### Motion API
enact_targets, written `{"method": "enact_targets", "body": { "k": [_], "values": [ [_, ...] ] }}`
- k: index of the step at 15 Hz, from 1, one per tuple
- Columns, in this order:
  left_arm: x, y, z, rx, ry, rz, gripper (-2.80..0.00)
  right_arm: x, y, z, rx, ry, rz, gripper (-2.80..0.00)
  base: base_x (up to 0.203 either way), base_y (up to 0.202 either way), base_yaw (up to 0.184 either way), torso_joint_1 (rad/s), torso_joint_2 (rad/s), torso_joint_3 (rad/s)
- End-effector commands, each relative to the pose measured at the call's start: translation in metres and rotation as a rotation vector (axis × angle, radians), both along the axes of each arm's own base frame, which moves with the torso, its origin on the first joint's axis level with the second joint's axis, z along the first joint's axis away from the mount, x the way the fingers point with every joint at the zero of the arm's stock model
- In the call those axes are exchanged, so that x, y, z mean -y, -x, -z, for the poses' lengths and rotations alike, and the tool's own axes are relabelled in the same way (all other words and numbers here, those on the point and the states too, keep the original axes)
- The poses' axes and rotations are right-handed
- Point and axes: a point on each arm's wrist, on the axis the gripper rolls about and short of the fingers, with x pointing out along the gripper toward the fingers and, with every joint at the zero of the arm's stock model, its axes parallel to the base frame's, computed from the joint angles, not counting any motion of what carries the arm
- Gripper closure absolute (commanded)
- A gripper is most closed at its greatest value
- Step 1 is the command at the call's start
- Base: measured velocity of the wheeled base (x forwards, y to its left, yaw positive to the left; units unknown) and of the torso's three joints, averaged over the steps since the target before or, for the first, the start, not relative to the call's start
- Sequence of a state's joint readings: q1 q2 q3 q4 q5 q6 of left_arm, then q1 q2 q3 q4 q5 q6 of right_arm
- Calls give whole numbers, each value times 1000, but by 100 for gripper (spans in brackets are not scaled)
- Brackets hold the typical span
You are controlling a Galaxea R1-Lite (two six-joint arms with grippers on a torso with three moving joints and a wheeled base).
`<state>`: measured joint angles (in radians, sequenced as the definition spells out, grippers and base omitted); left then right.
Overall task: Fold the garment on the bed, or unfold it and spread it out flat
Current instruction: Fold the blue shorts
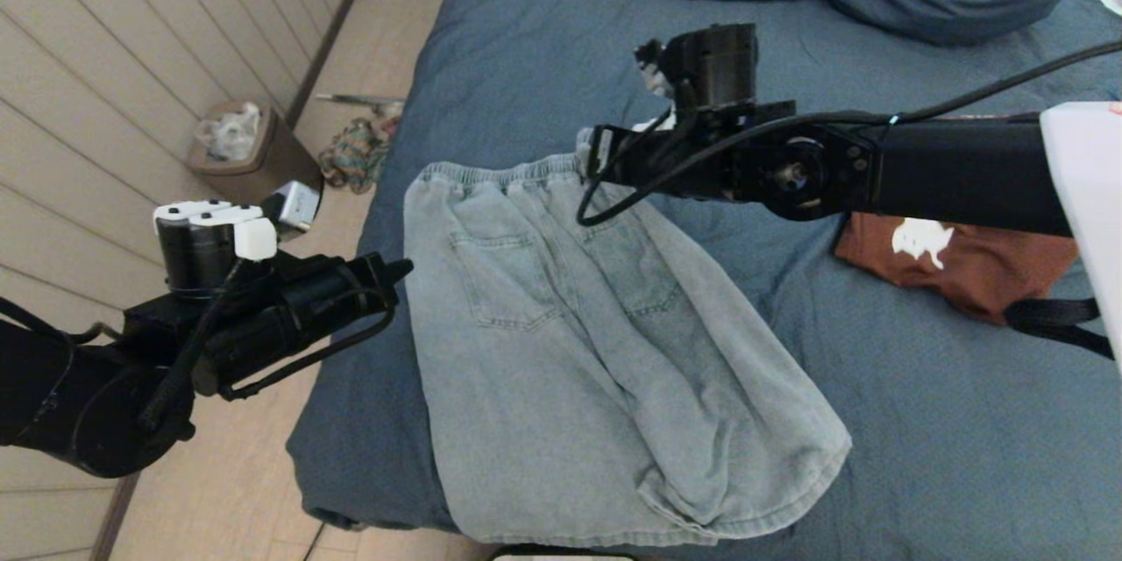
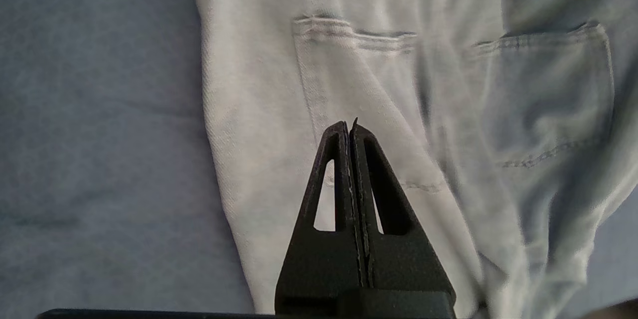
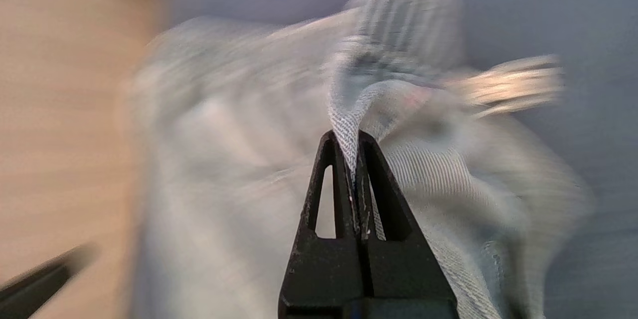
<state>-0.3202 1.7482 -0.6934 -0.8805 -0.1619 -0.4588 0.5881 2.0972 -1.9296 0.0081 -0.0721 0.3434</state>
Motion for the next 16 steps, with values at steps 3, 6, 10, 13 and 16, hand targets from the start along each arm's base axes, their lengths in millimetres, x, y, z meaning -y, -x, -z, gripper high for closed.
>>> {"method": "enact_targets", "body": {
  "k": [3, 6, 10, 13, 16],
  "values": [
    [-7, 15, -21, 66, 25, -3, 0, -72, 59, -1, -10, 10, -213, 0, 0, 0, 0, 0, 0, 0],
    [-8, 18, -25, 74, 29, -3, 0, -98, 71, 18, -47, 46, -272, 0, 0, 0, 0, 0, 0, 0],
    [-10, 24, -33, 97, 37, -2, 0, -113, 70, 38, -75, 71, -294, 0, 0, 0, 0, 0, 0, 0],
    [-11, 27, -36, 109, 43, -4, 0, -131, 78, 49, -74, 75, -332, 0, 0, 0, 0, 0, 0, 0],
    [-12, 28, -38, 113, 44, -3, 0, -134, 83, 48, -63, 82, -346, 0, 0, 0, 0, 0, 0, 0]
  ]
}}
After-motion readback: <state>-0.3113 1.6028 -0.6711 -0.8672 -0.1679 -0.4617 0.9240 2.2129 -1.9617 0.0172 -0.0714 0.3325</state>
